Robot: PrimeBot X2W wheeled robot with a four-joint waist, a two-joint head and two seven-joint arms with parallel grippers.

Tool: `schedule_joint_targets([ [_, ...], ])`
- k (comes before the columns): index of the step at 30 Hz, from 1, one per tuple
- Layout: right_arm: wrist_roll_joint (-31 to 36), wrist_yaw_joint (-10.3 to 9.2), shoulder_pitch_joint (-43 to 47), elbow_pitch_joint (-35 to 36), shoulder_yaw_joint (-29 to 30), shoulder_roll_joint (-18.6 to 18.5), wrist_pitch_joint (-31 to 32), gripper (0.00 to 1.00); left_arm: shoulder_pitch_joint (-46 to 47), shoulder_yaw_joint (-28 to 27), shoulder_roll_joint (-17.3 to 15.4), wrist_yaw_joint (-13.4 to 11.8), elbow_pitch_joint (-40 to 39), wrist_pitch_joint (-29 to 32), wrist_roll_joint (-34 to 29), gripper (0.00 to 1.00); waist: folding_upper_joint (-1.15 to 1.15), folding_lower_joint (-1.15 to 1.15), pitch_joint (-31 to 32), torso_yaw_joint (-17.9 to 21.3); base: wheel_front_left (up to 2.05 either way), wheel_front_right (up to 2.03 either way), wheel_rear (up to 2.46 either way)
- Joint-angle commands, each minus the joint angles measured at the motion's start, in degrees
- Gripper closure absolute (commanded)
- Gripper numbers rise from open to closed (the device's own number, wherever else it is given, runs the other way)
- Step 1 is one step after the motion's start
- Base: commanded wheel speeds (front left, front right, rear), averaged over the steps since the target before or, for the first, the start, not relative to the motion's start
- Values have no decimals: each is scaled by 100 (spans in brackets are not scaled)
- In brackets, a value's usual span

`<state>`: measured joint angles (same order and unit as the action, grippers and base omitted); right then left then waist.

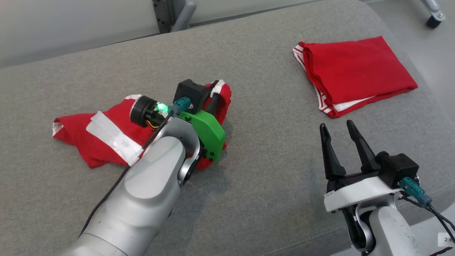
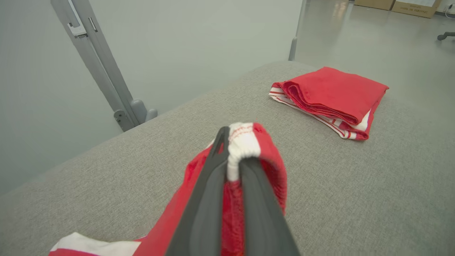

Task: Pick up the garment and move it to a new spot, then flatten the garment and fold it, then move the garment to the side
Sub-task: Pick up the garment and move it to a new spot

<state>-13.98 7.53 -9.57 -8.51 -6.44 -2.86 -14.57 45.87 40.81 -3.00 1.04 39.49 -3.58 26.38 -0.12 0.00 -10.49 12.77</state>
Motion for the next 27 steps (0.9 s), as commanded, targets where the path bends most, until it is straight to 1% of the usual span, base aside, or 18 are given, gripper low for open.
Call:
schedule_joint_targets([
  [1, -39, -9, -81, -38, 1, -6, -39, 0, 78, 79, -11, -26, 124, -64, 45, 100, 12, 0, -405, 427, 0, 0, 0],
  [4, -74, -9, -129, -94, -24, -3, -59, 0, 48, 345, 3, -7, 308, -161, 196, 100, 12, 0, -479, 546, 0, 0, 0],
  [6, -102, -9, -144, -127, -23, -6, -67, 0, 9, 555, 3, -77, 321, -211, 353, 100, 12, 0, -496, 581, 0, 0, 0],
  [7, -113, -9, -148, -140, -18, -5, -63, 0, -2, 663, 1, -109, 324, -235, 428, 76, 12, 0, -498, 586, 0, 0, 0],
  [8, -122, -9, -154, -141, -1, -4, -61, 0, -1, 766, -3, -128, 331, -241, 491, 16, 12, 0, -498, 579, 0, 0, 0],
  [9, -124, -9, -157, -130, 26, -5, -62, 0, 11, 864, -5, -162, 338, -248, 526, 0, 12, 0, -492, 562, 0, 0, 0],
  [17, -62, -9, -23, -99, 99, -6, -65, 0, 149, 1453, 0, -325, 421, -263, 813, 0, 12, 0, -286, 181, 0, 0, 0],
  [27, 1, -9, 150, -148, 167, -9, -66, 0, -239, 2104, 4, -412, 157, -346, 1001, 0, 12, 0, 68, -299, 0, 0, 0],
])
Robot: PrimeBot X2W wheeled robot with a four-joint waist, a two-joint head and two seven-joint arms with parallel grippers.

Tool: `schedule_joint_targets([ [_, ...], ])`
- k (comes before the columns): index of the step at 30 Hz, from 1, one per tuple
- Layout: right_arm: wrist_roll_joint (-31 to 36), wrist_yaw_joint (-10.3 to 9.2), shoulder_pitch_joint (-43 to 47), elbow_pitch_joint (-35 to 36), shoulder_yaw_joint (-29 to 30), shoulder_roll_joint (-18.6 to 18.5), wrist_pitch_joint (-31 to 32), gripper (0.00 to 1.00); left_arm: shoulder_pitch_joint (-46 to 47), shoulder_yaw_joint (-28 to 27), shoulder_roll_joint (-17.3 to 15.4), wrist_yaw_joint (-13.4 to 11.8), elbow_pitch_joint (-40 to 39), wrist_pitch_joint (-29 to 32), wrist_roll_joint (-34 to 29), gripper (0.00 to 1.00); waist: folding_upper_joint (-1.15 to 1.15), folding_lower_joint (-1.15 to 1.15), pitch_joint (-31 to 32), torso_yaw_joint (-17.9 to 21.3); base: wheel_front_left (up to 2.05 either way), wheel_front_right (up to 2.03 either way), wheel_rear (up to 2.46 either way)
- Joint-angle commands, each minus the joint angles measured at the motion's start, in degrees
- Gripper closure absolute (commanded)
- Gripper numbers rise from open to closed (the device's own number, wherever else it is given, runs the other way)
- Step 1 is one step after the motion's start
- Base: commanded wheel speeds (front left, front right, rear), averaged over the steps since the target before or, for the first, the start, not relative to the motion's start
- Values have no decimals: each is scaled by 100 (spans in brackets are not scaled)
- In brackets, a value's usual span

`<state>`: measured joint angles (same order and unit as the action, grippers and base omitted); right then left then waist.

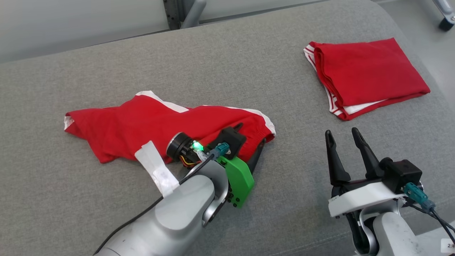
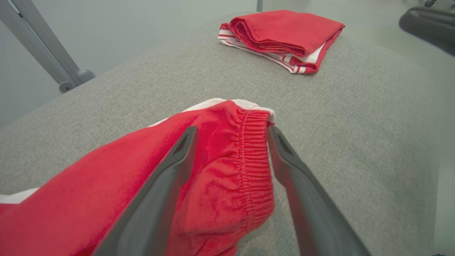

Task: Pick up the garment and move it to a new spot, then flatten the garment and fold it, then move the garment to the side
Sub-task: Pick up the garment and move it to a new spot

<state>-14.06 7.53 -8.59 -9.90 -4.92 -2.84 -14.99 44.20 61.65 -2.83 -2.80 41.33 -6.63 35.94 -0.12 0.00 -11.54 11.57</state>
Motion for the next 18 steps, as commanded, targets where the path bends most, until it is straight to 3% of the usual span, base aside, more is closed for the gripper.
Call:
schedule_joint_targets([
  [1, 12, -9, 68, -6, 22, -10, -25, 0, -111, 62, -15, -40, -86, -61, 55, 0, 12, 0, 199, -212, 0, 0, 0],
  [9, 125, -9, 227, -25, 157, -10, -25, 0, -405, 54, -86, -197, -494, -440, 176, 0, 12, 0, 460, -442, 0, 0, 0],
  [18, 300, -9, 411, 0, 277, -9, 31, 0, -1099, -682, -822, -664, -1237, -815, 460, 0, 12, 0, 929, -704, 0, 0, 0],
])
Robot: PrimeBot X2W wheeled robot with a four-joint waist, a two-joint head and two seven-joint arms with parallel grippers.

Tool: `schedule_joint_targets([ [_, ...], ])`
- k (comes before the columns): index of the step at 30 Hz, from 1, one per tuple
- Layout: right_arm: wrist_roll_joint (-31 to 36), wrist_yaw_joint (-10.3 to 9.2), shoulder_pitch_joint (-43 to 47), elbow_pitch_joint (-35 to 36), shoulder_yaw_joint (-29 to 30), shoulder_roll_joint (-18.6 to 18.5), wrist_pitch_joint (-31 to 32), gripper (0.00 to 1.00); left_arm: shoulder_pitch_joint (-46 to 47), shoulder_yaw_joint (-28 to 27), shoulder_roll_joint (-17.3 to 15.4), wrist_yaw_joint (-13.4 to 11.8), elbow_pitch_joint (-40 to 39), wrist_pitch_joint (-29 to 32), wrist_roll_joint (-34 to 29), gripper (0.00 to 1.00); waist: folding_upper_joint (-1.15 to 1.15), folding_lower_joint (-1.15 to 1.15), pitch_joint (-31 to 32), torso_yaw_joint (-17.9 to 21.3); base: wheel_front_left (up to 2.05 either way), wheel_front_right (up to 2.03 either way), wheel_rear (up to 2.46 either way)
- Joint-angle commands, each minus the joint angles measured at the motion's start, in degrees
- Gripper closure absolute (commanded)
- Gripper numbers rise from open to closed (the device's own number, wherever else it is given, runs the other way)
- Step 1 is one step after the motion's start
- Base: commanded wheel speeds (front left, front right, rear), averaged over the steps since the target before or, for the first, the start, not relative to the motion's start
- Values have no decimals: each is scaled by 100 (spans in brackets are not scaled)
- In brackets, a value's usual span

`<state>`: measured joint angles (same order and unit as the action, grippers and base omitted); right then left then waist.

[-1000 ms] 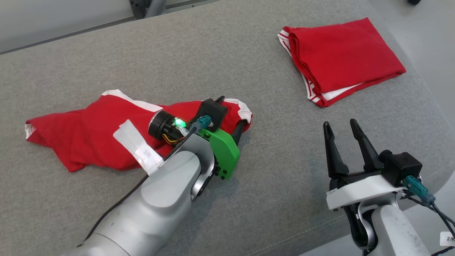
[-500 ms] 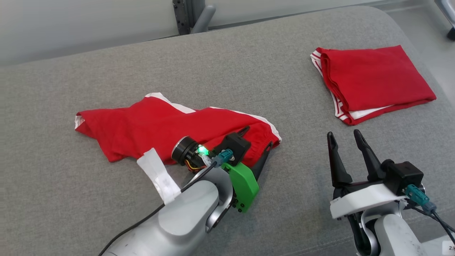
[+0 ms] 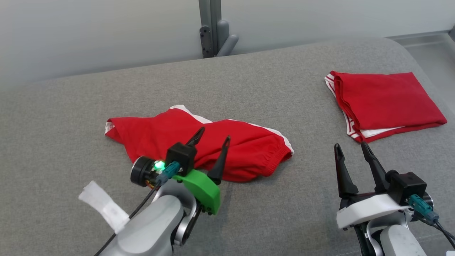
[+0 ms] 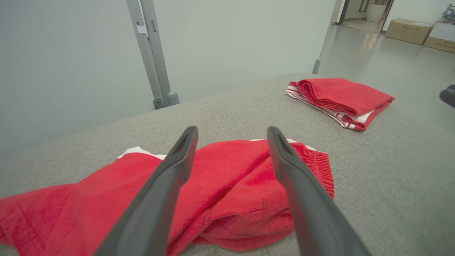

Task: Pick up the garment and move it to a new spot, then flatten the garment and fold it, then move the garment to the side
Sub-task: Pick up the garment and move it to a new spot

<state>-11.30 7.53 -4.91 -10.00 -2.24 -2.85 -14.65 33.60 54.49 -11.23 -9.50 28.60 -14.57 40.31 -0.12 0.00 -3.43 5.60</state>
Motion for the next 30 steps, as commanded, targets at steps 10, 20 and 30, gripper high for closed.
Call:
schedule_joint_targets([
  [10, 51, -9, 258, 165, 36, -8, 129, 0, -1385, -1333, -651, -588, -1182, -62, -129, 0, 12, 0, 333, -329, 0, 0, 0],
  [20, -37, -9, 384, 185, -11, -9, 98, 0, -2872, -2738, -539, -649, -2058, -61, -744, 0, 12, 0, 373, -431, 0, 0, 0],
  [30, -82, -9, 397, 109, -49, -10, 96, 0, -3325, -3325, -215, -245, -2018, -63, -1170, 0, 12, 0, 353, -500, 0, 0, 0],
])
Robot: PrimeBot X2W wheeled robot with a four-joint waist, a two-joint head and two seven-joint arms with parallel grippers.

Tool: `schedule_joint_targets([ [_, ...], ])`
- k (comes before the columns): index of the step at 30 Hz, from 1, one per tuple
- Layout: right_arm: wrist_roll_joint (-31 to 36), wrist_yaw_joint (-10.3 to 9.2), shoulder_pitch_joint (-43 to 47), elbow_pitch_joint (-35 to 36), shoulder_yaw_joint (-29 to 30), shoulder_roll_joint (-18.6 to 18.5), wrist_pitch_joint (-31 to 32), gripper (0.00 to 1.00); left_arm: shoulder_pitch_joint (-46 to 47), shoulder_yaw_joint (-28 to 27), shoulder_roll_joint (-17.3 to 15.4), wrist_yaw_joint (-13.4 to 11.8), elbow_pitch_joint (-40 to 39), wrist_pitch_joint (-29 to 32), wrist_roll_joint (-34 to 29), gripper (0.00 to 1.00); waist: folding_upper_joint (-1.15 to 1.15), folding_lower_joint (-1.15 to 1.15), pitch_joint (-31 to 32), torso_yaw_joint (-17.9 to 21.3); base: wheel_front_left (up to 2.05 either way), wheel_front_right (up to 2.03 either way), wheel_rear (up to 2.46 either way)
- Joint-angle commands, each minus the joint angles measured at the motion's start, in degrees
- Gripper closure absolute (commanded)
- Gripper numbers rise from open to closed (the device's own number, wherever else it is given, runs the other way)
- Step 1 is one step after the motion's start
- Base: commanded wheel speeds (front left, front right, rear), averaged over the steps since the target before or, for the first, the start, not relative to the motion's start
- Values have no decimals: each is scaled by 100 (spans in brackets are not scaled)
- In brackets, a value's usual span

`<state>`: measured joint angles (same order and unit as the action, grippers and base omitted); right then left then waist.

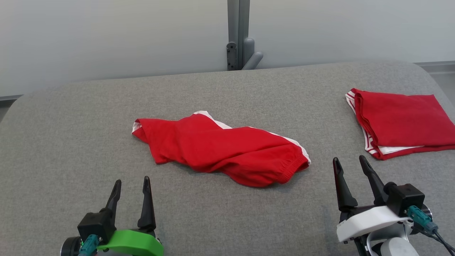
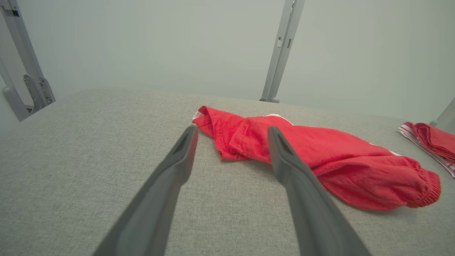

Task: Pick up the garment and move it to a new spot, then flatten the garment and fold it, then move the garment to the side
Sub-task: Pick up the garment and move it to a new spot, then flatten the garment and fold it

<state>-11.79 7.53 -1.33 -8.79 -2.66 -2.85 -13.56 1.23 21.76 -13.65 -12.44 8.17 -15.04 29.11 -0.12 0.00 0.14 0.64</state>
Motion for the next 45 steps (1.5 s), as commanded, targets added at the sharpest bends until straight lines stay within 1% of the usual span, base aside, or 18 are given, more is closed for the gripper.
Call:
schedule_joint_targets([
  [1, -30, -9, 28, -21, -13, -10, -13, 0, -91, -97, 57, 82, 37, -16, -88, 0, 12, 0, -7, -5, 0, 0, 0],
  [14, -31, -9, -38, -115, -7, -9, 9, 0, -123, -448, 335, 400, 224, -17, -397, 0, 12, 0, -49, 3, 0, 0, 0],
  [20, 50, -9, -162, -190, 23, -9, 46, 0, -81, -547, 465, 517, 269, -17, -522, 0, 12, 0, -137, -56, 0, 0, 0],
  [25, 180, -9, -436, -288, -38, -9, 157, 0, 21, -613, 557, 602, 309, -16, -624, 0, 12, 0, -264, -183, 0, 0, 0],
  [32, 608, -9, -1164, -677, -199, -50, 585, 0, 154, -666, 694, 727, 350, -16, -737, 0, 12, 0, -479, -475, 0, 0, 0],
  [37, 648, -9, -1484, -960, -157, -75, 588, 0, 270, -628, 783, 858, 416, -16, -862, 0, 12, 0, -576, -684, 0, 0, 0],
  [41, 505, -9, -1456, -1115, -189, -48, 448, 0, 626, -467, 739, 1027, 644, -11, -1031, 0, 12, 0, -600, -689, 0, 0, 0],
  [45, 424, -9, -1423, -1148, -255, -28, 326, 0, 1271, -304, 644, 1228, 1032, 206, -1143, 0, 12, 0, -697, -504, 0, 0, 0],
])
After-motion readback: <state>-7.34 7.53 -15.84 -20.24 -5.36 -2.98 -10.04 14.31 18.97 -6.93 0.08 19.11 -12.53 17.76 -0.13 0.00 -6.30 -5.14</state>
